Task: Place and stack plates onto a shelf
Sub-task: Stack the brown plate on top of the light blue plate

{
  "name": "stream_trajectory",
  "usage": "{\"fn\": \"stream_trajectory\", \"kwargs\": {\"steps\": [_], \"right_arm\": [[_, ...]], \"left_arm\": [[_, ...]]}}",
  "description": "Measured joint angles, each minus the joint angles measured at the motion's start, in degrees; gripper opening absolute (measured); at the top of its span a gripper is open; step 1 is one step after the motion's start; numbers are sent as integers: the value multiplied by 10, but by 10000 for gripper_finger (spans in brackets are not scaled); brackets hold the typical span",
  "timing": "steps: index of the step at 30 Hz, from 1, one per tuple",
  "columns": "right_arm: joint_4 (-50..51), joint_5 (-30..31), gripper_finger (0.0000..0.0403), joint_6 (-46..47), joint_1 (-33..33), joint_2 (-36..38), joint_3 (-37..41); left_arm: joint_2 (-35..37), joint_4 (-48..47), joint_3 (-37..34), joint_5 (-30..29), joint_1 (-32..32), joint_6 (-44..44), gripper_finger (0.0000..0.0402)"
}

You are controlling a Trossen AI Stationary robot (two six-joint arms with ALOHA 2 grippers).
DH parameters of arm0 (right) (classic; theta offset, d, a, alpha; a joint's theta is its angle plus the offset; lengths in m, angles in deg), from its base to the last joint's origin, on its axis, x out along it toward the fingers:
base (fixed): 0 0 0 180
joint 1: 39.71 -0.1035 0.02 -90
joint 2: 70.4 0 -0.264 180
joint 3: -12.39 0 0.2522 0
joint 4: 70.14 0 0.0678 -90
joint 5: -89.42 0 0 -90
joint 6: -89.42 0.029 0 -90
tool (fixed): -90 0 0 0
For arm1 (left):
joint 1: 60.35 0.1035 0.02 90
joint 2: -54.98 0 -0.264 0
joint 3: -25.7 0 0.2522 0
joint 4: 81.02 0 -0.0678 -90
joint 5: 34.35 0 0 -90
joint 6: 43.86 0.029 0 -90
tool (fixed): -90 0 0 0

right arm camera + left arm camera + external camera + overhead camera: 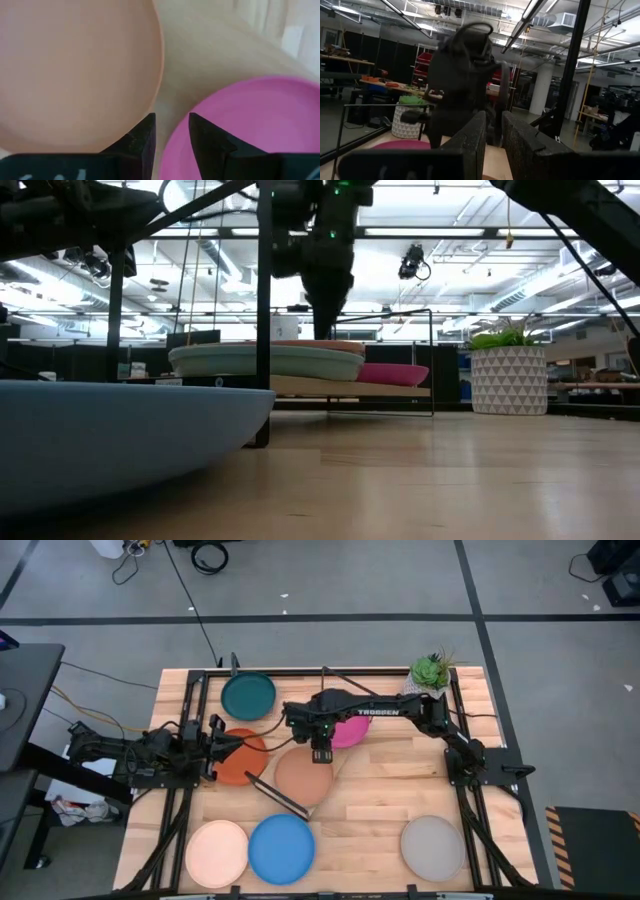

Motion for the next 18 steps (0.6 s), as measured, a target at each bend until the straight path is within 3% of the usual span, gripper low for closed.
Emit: {"fn": "stream_trajectory", "kwargs": {"steps": [18], "right_arm": [[-130, 43, 92, -7, -17, 59, 152]], "left_arm": [[0, 1, 0, -3, 1, 0, 68]]}}
